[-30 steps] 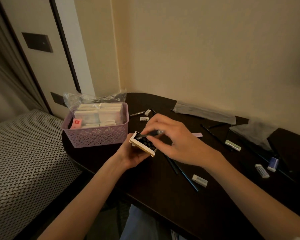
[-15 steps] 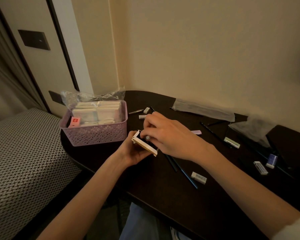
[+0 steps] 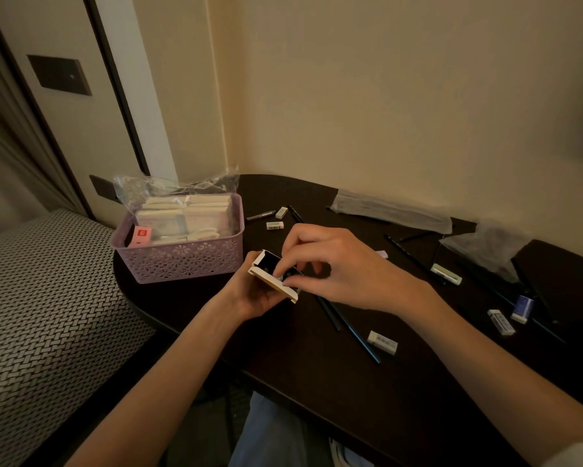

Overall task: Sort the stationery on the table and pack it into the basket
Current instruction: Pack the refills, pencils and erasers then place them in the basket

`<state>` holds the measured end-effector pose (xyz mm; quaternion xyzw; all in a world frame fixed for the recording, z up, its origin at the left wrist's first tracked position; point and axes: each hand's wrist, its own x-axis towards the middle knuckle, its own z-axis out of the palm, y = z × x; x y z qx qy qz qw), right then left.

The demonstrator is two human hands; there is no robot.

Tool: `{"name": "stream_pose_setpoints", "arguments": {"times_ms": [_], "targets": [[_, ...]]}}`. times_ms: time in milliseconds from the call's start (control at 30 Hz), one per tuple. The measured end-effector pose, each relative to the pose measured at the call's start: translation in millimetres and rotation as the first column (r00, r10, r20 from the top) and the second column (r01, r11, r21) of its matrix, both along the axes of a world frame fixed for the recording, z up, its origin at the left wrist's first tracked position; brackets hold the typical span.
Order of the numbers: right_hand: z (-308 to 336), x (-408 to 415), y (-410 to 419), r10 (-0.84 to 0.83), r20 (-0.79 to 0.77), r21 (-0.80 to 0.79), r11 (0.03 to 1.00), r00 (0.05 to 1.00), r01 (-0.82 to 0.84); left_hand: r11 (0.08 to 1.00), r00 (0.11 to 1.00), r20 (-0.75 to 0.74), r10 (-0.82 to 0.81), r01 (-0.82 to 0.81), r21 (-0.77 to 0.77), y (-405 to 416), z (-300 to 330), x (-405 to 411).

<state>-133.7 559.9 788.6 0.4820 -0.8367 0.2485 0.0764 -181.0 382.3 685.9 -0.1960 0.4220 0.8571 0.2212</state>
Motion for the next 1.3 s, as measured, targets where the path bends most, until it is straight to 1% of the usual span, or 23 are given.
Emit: {"name": "stream_pose_setpoints", "arguments": {"times_ms": [133,233,300,433,533,733,967,1033,1067,1100,1167,1233,1267,1300], "targets": [[0,0,-1,0.016,-0.071,0.014,1.000,0.997,-0.015,1.000,1.000,-0.004,-0.002,0.002,-0.015,2,2,1],[-5,-4,-1,-0.007,-0.200,0.053,0.998,0.980,0.018,1.000,1.000,-0.014,-0.005,0.005,-0.014,4,4,2],[-8,-8,-2,-0.023,-0.257,0.057,0.998,0.966,0.039,1.000,0.999,-0.016,-0.029,0.029,-0.005,5,5,2],[-12,-11,-5,-0.033,-0.289,0.056,0.997,0.957,0.052,0.999,0.999,-0.006,-0.054,0.054,-0.011,5,2,2],[-12,-13,-5,-0.012,-0.311,0.102,0.994,0.950,0.046,0.997,0.998,-0.002,-0.067,0.067,-0.037,4,0,2],[-10,-18,-6,0.006,-0.293,0.159,0.986,0.956,0.043,0.994,0.995,0.019,-0.094,0.095,-0.060,2,-2,-1],[-12,-24,-12,-0.059,-0.392,0.192,0.971,0.918,0.144,0.995,0.997,0.009,-0.076,0.076,-0.068,5,-4,-4],[-14,-28,-13,-0.069,-0.348,0.176,0.975,0.935,0.138,0.997,0.999,0.011,-0.053,0.053,-0.054,3,-3,-3],[-13,-29,-13,-0.073,-0.271,0.142,0.983,0.960,0.115,0.998,0.999,0.017,-0.036,0.037,-0.050,2,-1,-3],[-13,-30,-13,-0.070,-0.157,0.083,0.993,0.985,0.083,0.999,1.000,0.021,-0.022,0.023,-0.048,0,0,-2],[-12,-35,-12,-0.034,0.048,-0.098,0.994,0.998,0.039,0.999,0.999,0.031,0.009,-0.008,-0.041,-5,1,-1],[-13,-49,-13,-0.067,0.131,-0.225,0.970,0.989,0.096,0.998,0.996,0.068,0.058,-0.056,-0.034,-11,2,0],[-14,-60,-13,-0.115,0.150,-0.238,0.960,0.982,0.149,0.996,0.993,0.084,0.081,-0.079,-0.031,-13,2,0],[-18,-74,-15,-0.169,0.160,-0.218,0.955,0.973,0.202,0.995,0.990,0.097,0.101,-0.099,-0.027,-16,1,-1]]}}
